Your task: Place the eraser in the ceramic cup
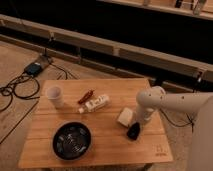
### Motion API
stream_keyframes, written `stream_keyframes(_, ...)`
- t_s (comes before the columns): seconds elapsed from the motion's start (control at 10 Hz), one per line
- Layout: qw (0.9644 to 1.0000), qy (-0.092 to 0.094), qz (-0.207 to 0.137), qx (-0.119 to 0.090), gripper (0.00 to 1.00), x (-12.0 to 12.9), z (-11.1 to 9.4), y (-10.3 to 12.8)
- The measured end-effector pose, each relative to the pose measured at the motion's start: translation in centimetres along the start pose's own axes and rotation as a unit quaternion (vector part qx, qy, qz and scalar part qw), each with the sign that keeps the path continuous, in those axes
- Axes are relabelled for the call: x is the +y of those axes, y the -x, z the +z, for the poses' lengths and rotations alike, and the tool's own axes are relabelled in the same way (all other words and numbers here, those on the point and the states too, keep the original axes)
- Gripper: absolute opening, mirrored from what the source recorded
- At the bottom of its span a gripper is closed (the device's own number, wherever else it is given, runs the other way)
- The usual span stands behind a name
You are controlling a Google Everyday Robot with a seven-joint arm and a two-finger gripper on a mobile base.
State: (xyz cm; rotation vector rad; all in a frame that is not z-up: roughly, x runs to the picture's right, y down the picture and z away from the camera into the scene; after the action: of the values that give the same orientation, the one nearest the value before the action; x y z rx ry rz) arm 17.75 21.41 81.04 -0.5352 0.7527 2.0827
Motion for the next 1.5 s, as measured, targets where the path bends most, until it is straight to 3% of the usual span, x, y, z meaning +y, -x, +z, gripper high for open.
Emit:
stream_keyframes(0.3,0.9953,0.026,-0.073,-0.058,0.0,4.8,-4.4,0.8)
stream_keyframes(0.5,0.9846,0.043,-0.142,-0.094,0.0,9.5,-7.4,0.4)
stream_keyframes(0.7,0.97,0.061,-0.206,-0.114,0.0,14.0,-9.4,-0.4)
stream_keyframes(0.9,0.9477,0.083,-0.279,-0.131,0.0,18.8,-11.5,-1.4)
stream_keyframes(1.0,0.9385,0.093,-0.304,-0.136,0.0,20.5,-12.1,-1.7)
stream_keyframes(1.2,0.9133,0.115,-0.363,-0.145,0.0,24.5,-13.4,-2.1)
stream_keyframes(1.3,0.9053,0.12,-0.379,-0.148,0.0,25.6,-13.6,-2.1)
stream_keyframes(1.4,0.8906,0.129,-0.408,-0.155,0.0,27.6,-14.0,-2.1)
stream_keyframes(1.5,0.8795,0.138,-0.427,-0.159,0.0,29.1,-14.2,-2.0)
